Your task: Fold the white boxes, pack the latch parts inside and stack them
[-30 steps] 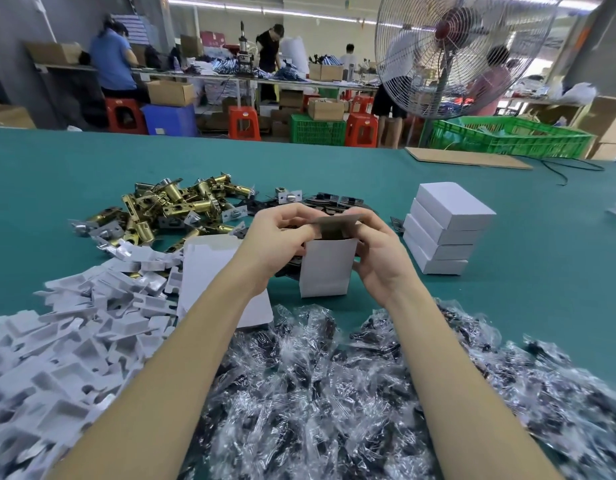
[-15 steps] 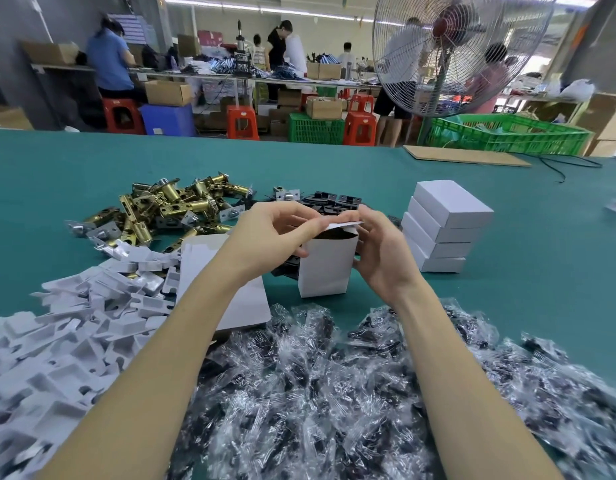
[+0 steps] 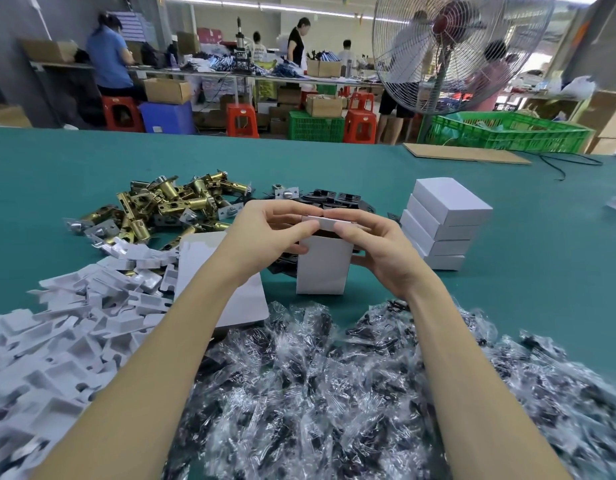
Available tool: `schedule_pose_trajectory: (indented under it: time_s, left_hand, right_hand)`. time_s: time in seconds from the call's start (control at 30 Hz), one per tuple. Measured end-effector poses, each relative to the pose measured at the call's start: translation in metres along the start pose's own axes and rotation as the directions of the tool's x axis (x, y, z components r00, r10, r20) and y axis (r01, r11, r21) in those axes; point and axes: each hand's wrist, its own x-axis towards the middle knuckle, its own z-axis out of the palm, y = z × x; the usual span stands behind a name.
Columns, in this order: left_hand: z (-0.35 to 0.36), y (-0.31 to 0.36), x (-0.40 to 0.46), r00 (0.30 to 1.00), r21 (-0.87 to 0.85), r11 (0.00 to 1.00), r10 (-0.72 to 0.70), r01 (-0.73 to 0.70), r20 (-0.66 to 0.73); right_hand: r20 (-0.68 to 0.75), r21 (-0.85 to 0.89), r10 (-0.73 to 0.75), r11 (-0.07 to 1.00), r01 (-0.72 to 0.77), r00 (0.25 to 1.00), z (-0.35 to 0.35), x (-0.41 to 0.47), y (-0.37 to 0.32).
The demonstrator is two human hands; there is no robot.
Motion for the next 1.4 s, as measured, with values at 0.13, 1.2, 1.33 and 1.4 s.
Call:
schedule_pose_trajectory:
  time_s: [0.13,1.2,1.33,1.4]
  left_hand:
    - [-0.002,-0.003,-0.002,1.000,-0.010,1.000,0.007,-0.007,0.028]
    - [-0.005,-0.014,-0.005,0.979,0.117,0.972,0.206,-0.205,0.002]
    - [-0.016,-0.015,-0.005,0.984,0.232,0.957,0.166,-0.176,0.062]
    - [-0.018,-0.014,-0.006,0.982,0.284,0.941,0.168,-0.184,0.080]
  right_hand:
    - [0.003,0.050,-0.002,0.999,0.002,1.000,-0.003,0.001,0.005]
    - [0.032,0.057,-0.017,0.998,0.015,0.999,-0.008,0.002,0.010]
    - [0.051,-0.022,-0.011,1.000,0.012,0.999,-0.008,0.000,0.008]
    - [0.073,-0.094,-0.013,0.995,0.020,0.997,-0.011,-0.002,0.004]
